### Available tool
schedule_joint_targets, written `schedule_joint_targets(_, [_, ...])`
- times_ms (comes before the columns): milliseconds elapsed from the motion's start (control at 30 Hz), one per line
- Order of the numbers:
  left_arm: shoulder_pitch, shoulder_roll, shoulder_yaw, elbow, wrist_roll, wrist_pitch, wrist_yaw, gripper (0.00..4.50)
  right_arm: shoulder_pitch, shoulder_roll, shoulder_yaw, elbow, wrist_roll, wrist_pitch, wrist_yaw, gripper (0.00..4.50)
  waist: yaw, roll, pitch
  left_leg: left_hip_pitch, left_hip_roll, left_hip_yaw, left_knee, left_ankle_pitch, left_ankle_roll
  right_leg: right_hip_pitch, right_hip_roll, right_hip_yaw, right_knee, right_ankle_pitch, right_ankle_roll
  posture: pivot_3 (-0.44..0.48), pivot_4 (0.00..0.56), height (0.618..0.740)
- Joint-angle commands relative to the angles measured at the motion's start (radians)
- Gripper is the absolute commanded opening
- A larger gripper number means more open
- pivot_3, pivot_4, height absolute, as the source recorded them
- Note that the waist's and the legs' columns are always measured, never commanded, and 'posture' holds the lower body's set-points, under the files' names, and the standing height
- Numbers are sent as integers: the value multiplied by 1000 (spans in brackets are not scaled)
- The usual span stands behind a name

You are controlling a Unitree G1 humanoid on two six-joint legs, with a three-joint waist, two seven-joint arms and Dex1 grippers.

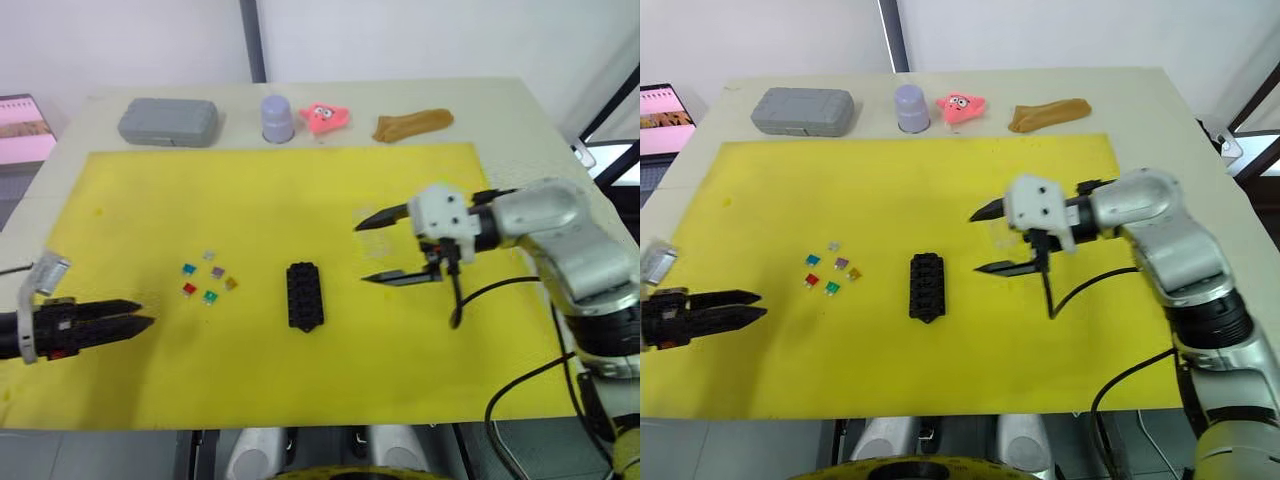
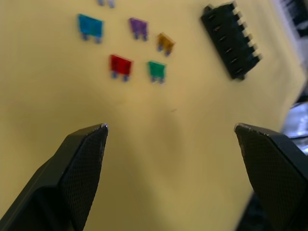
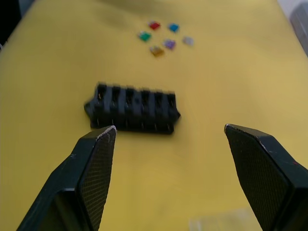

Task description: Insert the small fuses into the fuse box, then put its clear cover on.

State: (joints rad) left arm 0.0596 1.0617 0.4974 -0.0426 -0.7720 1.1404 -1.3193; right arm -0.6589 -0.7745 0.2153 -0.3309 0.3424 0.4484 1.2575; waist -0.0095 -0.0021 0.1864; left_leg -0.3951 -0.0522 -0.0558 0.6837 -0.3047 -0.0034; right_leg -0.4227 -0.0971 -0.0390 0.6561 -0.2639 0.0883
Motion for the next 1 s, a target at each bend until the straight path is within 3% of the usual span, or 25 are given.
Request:
schedule_joint_targets(33, [-79, -28, 44, 5, -120, 196, 89, 4412, -43, 33, 25, -44, -21, -1, -35, 3855, -1, 0, 0, 0, 0, 0, 0, 2, -3, 0, 0, 0, 0, 0, 0, 0, 150, 731])
schedule_joint_targets(67, [-98, -35, 54, 17, -140, 239, 110, 4412, -51, 46, 37, -46, -24, -2, -39, 3855, -2, -1, 0, 0, -1, 0, 0, 3, -5, 0, 0, 0, 1, 0, 0, 0, 150, 731])
schedule_joint_targets(133, [-144, -42, 76, 69, -159, 298, 152, 3898, -70, 68, 57, -43, -35, -8, -48, 3855, -4, -1, 0, 0, -1, 0, 0, 4, -6, -1, 0, 0, 2, 0, 0, 0, 150, 731])
schedule_joint_targets(233, [-161, -27, 75, 130, -160, 337, 177, 2549, -113, 106, 88, -20, -57, -22, -56, 3855, -10, -1, 0, 0, -1, 0, 0, 4, -8, -4, 0, 1, 6, 0, 0, 0, 150, 731])
schedule_joint_targets(433, [-160, -27, 23, 173, -162, 360, 189, 2549, -182, 160, 125, 42, -99, -59, -58, 3855, -3, -1, 0, 1, -1, 1, -1, 5, -9, -4, 0, 2, 7, 0, 0, 0, 150, 731])
schedule_joint_targets(700, [-252, -32, -124, 329, -99, 370, 235, 2549, -188, 166, 126, 48, -113, -67, -50, 3855, -5, -2, -1, 1, -2, 0, -1, 5, -9, -5, 0, 3, 7, 0, 0, 0, 150, 731])
schedule_joint_targets(1000, [-379, -69, -170, 457, -74, 354, 247, 2549, -199, 161, 115, 29, -112, -36, -52, 3855, -2, -2, -1, 1, -2, 0, -1, 5, -9, -5, 0, 3, 7, 0, 0, 0, 150, 731])
